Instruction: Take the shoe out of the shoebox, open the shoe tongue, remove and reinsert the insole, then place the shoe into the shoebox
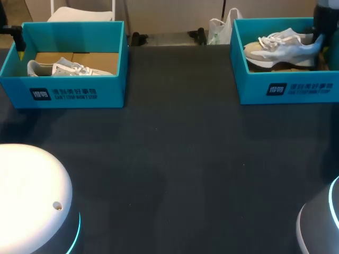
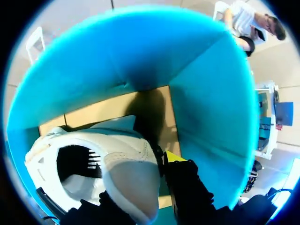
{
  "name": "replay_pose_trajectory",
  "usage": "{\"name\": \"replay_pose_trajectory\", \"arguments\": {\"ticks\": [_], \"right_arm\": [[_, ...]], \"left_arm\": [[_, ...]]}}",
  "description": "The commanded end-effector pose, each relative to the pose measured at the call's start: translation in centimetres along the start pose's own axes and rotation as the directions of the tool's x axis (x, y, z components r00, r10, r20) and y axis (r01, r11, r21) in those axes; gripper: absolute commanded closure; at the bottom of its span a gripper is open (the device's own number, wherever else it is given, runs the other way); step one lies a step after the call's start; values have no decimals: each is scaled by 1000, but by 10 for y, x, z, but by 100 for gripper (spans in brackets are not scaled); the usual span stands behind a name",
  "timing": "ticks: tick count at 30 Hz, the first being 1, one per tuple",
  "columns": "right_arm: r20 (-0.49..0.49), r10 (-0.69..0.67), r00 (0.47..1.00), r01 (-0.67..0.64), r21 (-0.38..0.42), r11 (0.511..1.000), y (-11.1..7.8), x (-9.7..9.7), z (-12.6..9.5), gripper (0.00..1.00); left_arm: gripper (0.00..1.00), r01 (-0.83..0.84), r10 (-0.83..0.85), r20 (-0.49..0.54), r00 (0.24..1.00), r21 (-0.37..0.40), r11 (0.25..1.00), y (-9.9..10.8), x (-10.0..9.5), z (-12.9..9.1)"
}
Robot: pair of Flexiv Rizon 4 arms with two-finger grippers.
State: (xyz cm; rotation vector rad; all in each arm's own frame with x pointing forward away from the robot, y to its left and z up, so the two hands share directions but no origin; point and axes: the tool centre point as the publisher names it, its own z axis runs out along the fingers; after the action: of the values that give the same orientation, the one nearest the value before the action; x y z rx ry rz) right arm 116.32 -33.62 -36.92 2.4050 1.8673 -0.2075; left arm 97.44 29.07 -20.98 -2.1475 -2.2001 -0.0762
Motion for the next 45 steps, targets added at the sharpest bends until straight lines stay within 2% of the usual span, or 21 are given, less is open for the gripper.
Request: {"name": "replay_pose_trajectory", "arguments": {"ticks": [1,10,15,22,28,37,45], "right_arm": [[26,35,999,-35,-1,999,-2,-7,-33,100],[88,99,991,-92,-79,993,-11,-16,-87,100],[103,112,988,-102,-92,990,-18,-21,-111,100],[127,136,983,-122,-116,986,-29,-27,-132,100],[137,132,982,-114,-134,984,-40,-19,-149,100],[138,108,984,-89,-141,986,-82,-3,-172,100],[144,102,984,-80,-148,986,-138,16,-198,100]], "left_arm": [[0,0,0,-3,1000,-3,1000,-1,0,0],[0,0,0,-3,1000,-3,1000,-1,0,0],[0,0,0,-3,1000,-3,1000,-1,0,0],[0,0,0,-3,1000,-3,1000,-1,0,0],[0,0,0,-3,1000,-3,1000,-1,0,0],[0,0,0,-3,1000,-3,1000,-1,0,0],[0,0,0,-3,1000,-3,1000,-1,0,0]]}}
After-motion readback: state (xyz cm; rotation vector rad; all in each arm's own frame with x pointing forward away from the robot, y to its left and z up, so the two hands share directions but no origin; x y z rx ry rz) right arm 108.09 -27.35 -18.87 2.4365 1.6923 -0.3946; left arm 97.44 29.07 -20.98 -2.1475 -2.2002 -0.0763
